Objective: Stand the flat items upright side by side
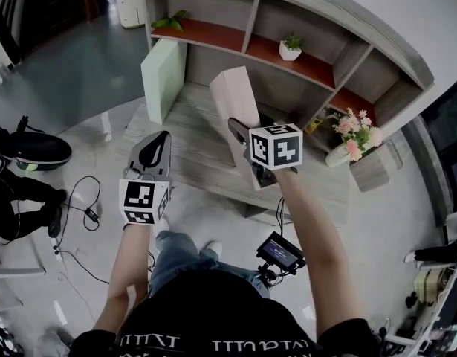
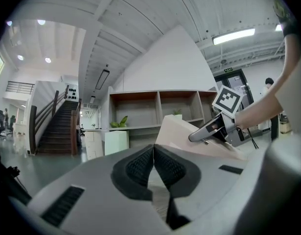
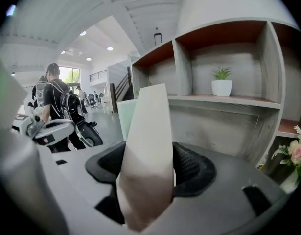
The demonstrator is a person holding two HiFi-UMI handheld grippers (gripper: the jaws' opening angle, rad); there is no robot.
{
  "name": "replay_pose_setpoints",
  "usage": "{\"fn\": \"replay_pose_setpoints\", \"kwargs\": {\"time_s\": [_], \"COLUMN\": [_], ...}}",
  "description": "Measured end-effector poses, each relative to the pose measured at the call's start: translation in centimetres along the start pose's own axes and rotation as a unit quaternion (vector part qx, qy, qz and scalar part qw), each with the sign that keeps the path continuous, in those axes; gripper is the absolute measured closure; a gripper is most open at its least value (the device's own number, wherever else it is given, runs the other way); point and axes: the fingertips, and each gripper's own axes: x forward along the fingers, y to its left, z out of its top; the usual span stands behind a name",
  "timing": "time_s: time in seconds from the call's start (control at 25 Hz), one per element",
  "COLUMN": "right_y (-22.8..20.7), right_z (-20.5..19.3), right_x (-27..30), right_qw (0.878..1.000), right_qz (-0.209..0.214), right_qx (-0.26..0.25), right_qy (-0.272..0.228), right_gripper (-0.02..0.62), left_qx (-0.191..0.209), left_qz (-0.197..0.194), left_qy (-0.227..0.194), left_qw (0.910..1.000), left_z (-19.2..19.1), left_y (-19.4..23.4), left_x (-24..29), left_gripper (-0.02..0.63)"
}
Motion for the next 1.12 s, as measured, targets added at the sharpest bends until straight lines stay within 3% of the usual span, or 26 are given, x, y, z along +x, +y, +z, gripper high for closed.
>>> {"fn": "replay_pose_setpoints", "kwargs": {"time_s": [0.36,0.64,0.84,1.12], "right_y": [0.9,1.2,2.3,2.4], "right_z": [-0.2,0.2,0.3,-2.1], "right_x": [-0.9,0.4,1.6,4.2], "right_qw": [0.992,0.982,0.983,0.99], "right_qz": [-0.027,-0.066,-0.072,-0.095], "right_qx": [-0.019,0.024,0.015,0.04], "right_qy": [-0.124,-0.174,-0.171,-0.093], "right_gripper": [0.288,0.287,0.285,0.284], "left_qx": [0.016,0.022,0.016,0.013], "left_qz": [0.002,-0.005,-0.007,-0.016], "left_qy": [0.008,0.017,0.022,0.029], "left_qw": [0.9998,0.9996,0.9996,0.9994], "left_z": [0.0,-0.1,-0.4,-0.6], "left_y": [-0.6,0.8,2.4,4.0], "left_x": [-1.3,-1.2,-0.6,0.4], "left_gripper": [0.592,0.592,0.592,0.592]}}
